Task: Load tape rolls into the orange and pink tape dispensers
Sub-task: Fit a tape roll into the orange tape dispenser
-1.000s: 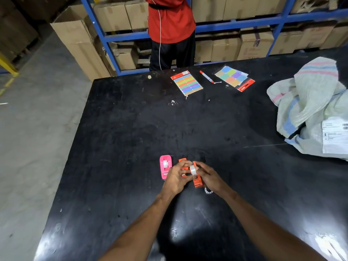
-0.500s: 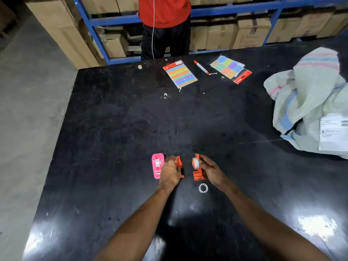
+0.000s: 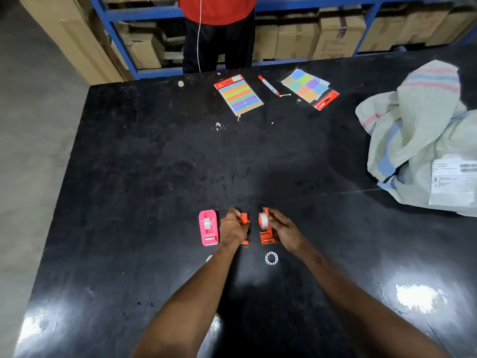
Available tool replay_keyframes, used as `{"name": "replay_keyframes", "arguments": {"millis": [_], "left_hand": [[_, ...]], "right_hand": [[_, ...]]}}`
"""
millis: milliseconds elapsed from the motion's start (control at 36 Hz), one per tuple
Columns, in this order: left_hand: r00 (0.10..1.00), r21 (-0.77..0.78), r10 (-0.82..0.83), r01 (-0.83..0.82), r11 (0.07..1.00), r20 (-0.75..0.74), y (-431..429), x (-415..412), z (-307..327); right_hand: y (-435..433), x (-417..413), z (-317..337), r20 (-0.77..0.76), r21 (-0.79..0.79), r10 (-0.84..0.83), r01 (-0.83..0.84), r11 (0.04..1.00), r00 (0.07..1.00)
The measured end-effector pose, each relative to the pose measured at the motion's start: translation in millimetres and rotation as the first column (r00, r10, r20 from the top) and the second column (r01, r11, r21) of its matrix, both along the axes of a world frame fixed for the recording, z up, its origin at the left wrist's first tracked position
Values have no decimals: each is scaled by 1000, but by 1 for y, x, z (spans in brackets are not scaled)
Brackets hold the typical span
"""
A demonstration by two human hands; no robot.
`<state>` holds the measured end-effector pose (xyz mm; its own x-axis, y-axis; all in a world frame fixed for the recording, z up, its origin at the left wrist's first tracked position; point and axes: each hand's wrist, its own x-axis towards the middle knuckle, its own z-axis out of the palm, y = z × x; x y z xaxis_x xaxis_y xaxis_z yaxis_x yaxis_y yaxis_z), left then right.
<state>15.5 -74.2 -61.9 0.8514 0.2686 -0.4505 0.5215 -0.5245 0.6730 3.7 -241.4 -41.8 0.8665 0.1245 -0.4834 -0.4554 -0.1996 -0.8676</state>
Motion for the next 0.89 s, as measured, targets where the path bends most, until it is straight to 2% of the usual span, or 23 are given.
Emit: {"name": "replay_keyframes", "arguments": {"millis": [56,83,167,306,500,889], "left_hand": [[986,-295,149,-164,941,-72,-1,1,13],[983,-370,168,-186,910,-79,0,2,16],[984,-538,150,-176,824,-93,8,-2,30],[988,-730,75,-150,667,-134,17,-16,51],[990,-768,115,-137,625,-84,26,-32,75],[992,-744,117,-108,659,-40,48,-55,100]], "right_hand": [[-1,2,5,30,0,-21,21,1000,999],[-2,4,6,43,-2,-25,25,1000,999],[-4,7,13,43,-11,-35,36,999,998],[3,3,27,24,21,-12,12,1000,1000],[19,-6,52,63,62,15,-19,998,998],[40,-28,80,103,39,95,-99,994,990]]}}
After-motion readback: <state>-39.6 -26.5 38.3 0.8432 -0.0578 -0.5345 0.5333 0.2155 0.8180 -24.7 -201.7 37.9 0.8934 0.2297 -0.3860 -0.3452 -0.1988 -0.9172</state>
